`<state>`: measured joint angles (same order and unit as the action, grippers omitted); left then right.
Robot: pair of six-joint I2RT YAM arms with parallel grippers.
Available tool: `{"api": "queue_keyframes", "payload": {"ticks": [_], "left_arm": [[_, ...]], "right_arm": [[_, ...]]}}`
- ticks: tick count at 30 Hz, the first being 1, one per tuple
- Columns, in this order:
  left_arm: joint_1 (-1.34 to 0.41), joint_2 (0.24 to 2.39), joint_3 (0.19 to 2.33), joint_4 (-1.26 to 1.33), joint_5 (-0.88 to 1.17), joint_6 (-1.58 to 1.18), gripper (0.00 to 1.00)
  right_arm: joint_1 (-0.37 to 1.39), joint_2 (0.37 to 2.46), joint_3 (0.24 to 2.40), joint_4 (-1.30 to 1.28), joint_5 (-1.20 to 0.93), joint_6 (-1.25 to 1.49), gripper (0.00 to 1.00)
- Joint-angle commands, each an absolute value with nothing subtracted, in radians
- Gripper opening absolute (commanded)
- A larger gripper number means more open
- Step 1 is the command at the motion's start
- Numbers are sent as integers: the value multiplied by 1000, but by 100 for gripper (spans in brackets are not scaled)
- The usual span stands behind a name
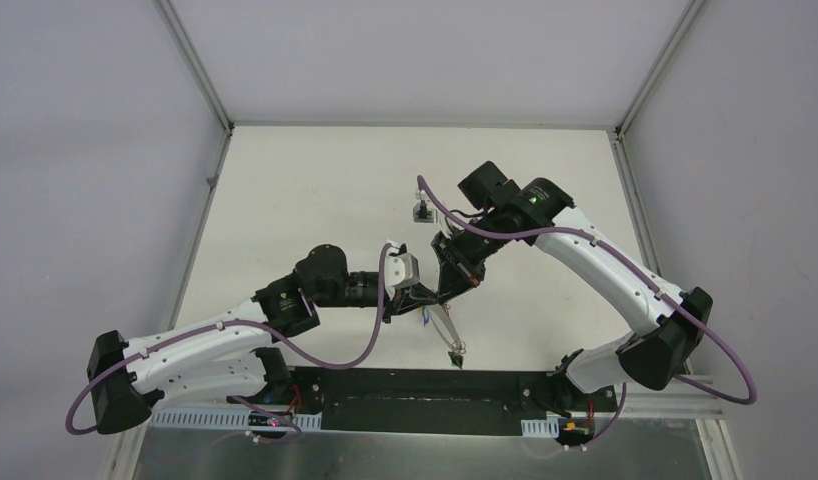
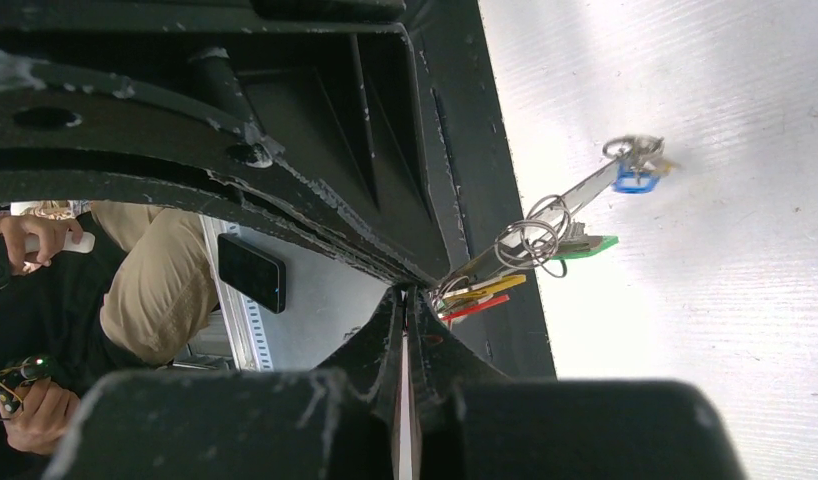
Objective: Put the keys on the keyring
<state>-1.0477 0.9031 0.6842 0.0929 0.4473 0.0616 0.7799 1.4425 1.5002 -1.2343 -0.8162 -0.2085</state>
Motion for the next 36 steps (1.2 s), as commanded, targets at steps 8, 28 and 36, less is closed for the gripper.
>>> {"api": "queue_keyframes", "payload": {"ticks": [8,28,36], "left_arm": [[-1054,917,717,156,448,38,22],[-1055,824,646,246,304,-99,0],[-1054,769,554,502,242,-222,0]], "right_arm": [[781,1410,1526,-1162,-850,-191,0],[766,1249,1390,-882,-675,-47,57],[754,1078,1244,-645,-569,49,70]]}}
